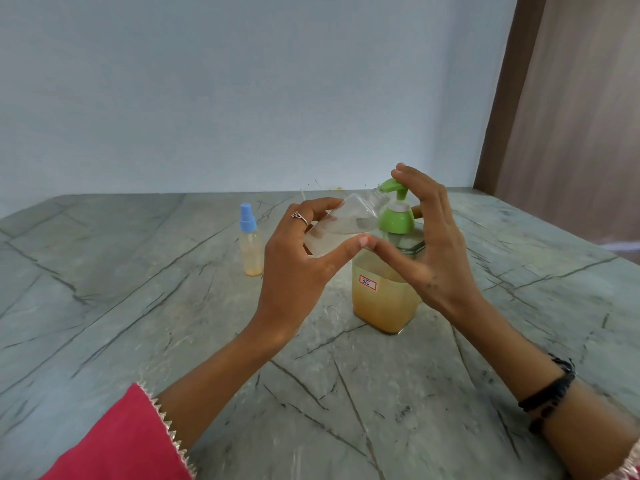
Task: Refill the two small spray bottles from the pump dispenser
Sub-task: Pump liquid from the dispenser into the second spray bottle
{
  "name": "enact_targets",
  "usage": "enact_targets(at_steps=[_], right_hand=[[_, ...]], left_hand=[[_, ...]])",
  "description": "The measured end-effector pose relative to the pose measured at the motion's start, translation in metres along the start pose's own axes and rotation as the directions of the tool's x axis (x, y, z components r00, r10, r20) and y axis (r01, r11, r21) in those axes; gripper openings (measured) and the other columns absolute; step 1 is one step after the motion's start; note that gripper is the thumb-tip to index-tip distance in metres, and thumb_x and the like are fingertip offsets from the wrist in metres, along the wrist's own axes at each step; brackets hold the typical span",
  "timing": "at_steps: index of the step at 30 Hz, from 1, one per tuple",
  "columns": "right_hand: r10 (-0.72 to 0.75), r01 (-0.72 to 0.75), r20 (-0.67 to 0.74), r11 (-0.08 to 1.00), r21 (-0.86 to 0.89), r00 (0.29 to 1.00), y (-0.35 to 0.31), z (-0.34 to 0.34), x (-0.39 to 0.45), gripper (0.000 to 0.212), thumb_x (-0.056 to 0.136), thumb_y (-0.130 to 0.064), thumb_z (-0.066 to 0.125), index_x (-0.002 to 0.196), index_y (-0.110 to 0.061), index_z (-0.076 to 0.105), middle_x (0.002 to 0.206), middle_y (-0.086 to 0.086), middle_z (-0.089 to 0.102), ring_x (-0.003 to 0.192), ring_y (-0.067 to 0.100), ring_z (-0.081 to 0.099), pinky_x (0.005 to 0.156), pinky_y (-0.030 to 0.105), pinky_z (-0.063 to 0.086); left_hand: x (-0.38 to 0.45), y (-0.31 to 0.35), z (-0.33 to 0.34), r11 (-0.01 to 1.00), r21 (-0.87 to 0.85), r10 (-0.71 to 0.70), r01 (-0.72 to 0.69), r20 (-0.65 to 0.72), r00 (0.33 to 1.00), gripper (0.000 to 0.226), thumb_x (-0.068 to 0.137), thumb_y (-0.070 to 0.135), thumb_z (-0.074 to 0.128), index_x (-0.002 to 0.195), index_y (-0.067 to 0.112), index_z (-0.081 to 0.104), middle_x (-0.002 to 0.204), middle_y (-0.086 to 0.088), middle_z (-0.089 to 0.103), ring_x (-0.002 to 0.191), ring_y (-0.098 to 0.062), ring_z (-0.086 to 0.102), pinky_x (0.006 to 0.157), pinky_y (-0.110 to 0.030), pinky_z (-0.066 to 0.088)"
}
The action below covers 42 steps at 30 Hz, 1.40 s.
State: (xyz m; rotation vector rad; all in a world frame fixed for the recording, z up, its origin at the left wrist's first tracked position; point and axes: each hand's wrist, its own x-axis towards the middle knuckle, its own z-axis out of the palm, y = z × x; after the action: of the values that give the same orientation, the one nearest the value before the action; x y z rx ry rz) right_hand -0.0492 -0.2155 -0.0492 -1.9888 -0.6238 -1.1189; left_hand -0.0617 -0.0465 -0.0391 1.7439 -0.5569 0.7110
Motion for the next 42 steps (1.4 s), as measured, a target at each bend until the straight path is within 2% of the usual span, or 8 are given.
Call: enact_targets(at_steps=[2, 6, 11, 16, 21, 29, 37, 42], right_hand=[[0.043, -0.045, 0.015, 0.993, 0.109, 0.999, -0.001, -0.004, 0.0, 0.063, 0.086, -0.046, 0.052, 0.143, -0.024, 0.038, 0.148, -0.014, 0.038, 0.125, 0.0, 0.047, 0.093, 0.014, 0.044], [0.186, -0.17, -0.026, 0.937, 0.305, 0.982, -0.002, -0.009, 0.006, 0.059, 0.087, -0.034, 0.054, 0.143, -0.026, 0.037, 0.129, -0.028, 0.052, 0.091, 0.0, 0.065, 0.078, 0.02, 0.052], [0.29, -0.319, 0.134, 0.833, 0.452, 0.948, 0.0, -0.018, 0.012, 0.048, 0.084, -0.018, 0.068, 0.128, -0.028, 0.054, 0.091, -0.005, 0.075, 0.09, 0.008, 0.069, 0.084, 0.019, 0.051], [0.307, -0.33, 0.132, 0.797, 0.506, 0.943, -0.006, -0.018, 0.013, 0.051, 0.072, -0.022, 0.07, 0.12, -0.027, 0.053, 0.088, 0.003, 0.075, 0.083, 0.012, 0.07, 0.081, 0.021, 0.053], [0.275, -0.304, 0.132, 0.83, 0.467, 0.952, -0.007, -0.018, 0.013, 0.054, 0.071, -0.025, 0.071, 0.117, -0.031, 0.043, 0.076, -0.008, 0.071, 0.075, 0.007, 0.066, 0.078, 0.027, 0.052], [0.146, -0.169, 0.095, 0.934, 0.314, 0.985, -0.001, -0.017, 0.011, 0.044, 0.081, -0.029, 0.067, 0.118, -0.042, 0.049, 0.075, -0.021, 0.061, 0.077, 0.001, 0.058, 0.079, 0.017, 0.045], [0.136, -0.157, 0.083, 0.923, 0.352, 0.987, -0.007, -0.009, 0.009, 0.039, 0.084, -0.028, 0.065, 0.115, -0.041, 0.046, 0.095, -0.01, 0.067, 0.092, 0.013, 0.065, 0.085, 0.029, 0.053], [0.149, -0.2, 0.156, 0.896, 0.397, 0.977, -0.01, -0.008, 0.008, 0.05, 0.081, -0.025, 0.068, 0.12, -0.042, 0.04, 0.098, -0.004, 0.073, 0.092, 0.013, 0.069, 0.079, 0.022, 0.054]], left_hand=[[0.0, 0.0, -0.001, 1.0, -0.003, -0.004, 0.004, 0.001, 1.0, 0.045, 0.065, 0.046, 0.068, 0.105, 0.031, 0.057, 0.104, 0.014, 0.059, 0.097, 0.005, 0.055, 0.075, -0.006, 0.043], [0.001, 0.001, -0.001, 1.0, -0.002, -0.014, 0.014, 0.002, 1.0, 0.043, 0.063, 0.049, 0.067, 0.103, 0.037, 0.054, 0.104, 0.015, 0.059, 0.096, 0.003, 0.056, 0.074, -0.005, 0.042], [0.001, 0.001, -0.001, 1.0, 0.003, -0.01, 0.01, 0.001, 1.0, 0.041, 0.064, 0.049, 0.066, 0.101, 0.041, 0.052, 0.103, 0.016, 0.059, 0.095, 0.002, 0.056, 0.074, -0.006, 0.043], [0.004, 0.0, -0.002, 1.0, -0.013, -0.017, 0.017, 0.006, 1.0, 0.041, 0.064, 0.048, 0.067, 0.102, 0.04, 0.053, 0.106, 0.017, 0.059, 0.098, 0.008, 0.054, 0.077, -0.006, 0.043], [0.008, -0.003, -0.004, 0.998, -0.051, -0.042, 0.045, 0.048, 0.998, 0.042, 0.065, 0.044, 0.067, 0.104, 0.042, 0.052, 0.107, 0.021, 0.059, 0.101, 0.01, 0.055, 0.08, -0.005, 0.043], [0.012, -0.008, -0.004, 0.991, -0.073, -0.105, 0.116, 0.139, 0.985, 0.053, 0.069, 0.046, 0.062, 0.12, 0.033, 0.052, 0.117, 0.021, 0.058, 0.11, 0.004, 0.055, 0.094, -0.023, 0.048], [0.014, -0.01, -0.003, 0.991, -0.062, -0.106, 0.118, 0.17, 0.98, 0.043, 0.072, 0.044, 0.06, 0.113, 0.041, 0.049, 0.116, 0.019, 0.058, 0.109, 0.004, 0.054, 0.093, -0.014, 0.044], [0.014, -0.01, -0.002, 0.994, -0.055, -0.089, 0.099, 0.165, 0.982, 0.039, 0.072, 0.045, 0.059, 0.109, 0.047, 0.047, 0.114, 0.023, 0.056, 0.108, 0.009, 0.052, 0.09, -0.01, 0.043]])
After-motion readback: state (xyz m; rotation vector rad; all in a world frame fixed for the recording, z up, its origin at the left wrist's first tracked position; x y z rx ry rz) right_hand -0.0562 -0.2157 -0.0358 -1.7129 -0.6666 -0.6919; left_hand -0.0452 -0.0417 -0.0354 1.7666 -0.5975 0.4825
